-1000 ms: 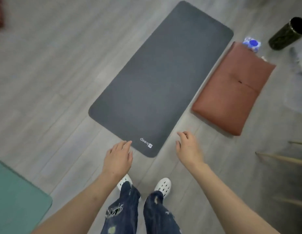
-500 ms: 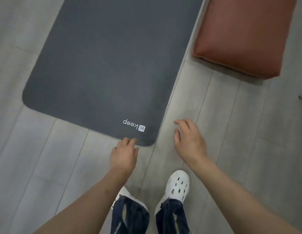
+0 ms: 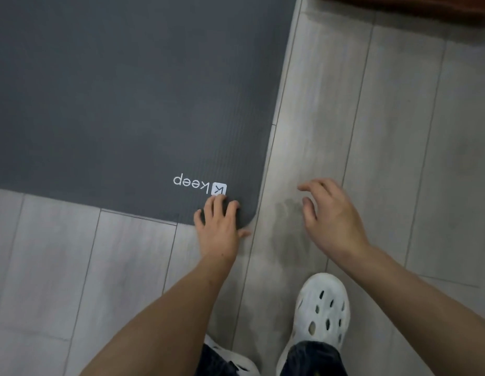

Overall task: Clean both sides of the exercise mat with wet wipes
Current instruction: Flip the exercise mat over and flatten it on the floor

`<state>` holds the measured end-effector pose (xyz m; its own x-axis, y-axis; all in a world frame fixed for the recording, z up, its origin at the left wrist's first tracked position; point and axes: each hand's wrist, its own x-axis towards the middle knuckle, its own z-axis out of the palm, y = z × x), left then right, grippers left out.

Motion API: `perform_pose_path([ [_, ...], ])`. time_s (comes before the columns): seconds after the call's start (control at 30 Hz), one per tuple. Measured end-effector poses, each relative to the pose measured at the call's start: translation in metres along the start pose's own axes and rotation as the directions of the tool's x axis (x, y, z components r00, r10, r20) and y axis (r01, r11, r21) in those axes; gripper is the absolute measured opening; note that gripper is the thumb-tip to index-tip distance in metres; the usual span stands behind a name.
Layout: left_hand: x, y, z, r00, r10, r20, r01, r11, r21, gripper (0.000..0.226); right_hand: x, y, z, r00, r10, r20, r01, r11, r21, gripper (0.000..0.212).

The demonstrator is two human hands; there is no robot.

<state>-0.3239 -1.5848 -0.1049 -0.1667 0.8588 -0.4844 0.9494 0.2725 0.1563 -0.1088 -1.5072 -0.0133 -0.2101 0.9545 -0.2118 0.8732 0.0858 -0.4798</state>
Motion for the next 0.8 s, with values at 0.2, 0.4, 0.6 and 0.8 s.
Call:
perform_pose_path([
  [0.2, -0.010, -0.006, -0.028, 0.999, 0.055, -0.003, -0.055, 0.993, -0.107, 0.028, -0.008, -0.024, -0.016, 0.999, 0.019, 0.051, -0.020, 1.000, 0.017, 0.025],
  [0.4, -0.039, -0.030, -0.183, 0.961, -0.275, -0.019, 0.222, 0.813, -0.539, 0.023, -0.019, -0.108, -0.099, 0.999, 0.009, 0.053, -0.011, 0.999, 0.033, 0.025],
  [0.6, -0.057, -0.088, -0.472, 0.950, -0.289, -0.117, 0.171, 0.797, -0.579, 0.021, -0.032, -0.268, -0.251, 0.998, 0.003, 0.059, -0.005, 1.000, 0.030, 0.027],
  [0.8, -0.079, -0.103, -0.754, 0.953, -0.246, -0.175, 0.100, 0.804, -0.586, 0.018, -0.026, -0.438, -0.406, 1.000, -0.004, -0.015, 0.006, 0.992, 0.124, 0.025],
])
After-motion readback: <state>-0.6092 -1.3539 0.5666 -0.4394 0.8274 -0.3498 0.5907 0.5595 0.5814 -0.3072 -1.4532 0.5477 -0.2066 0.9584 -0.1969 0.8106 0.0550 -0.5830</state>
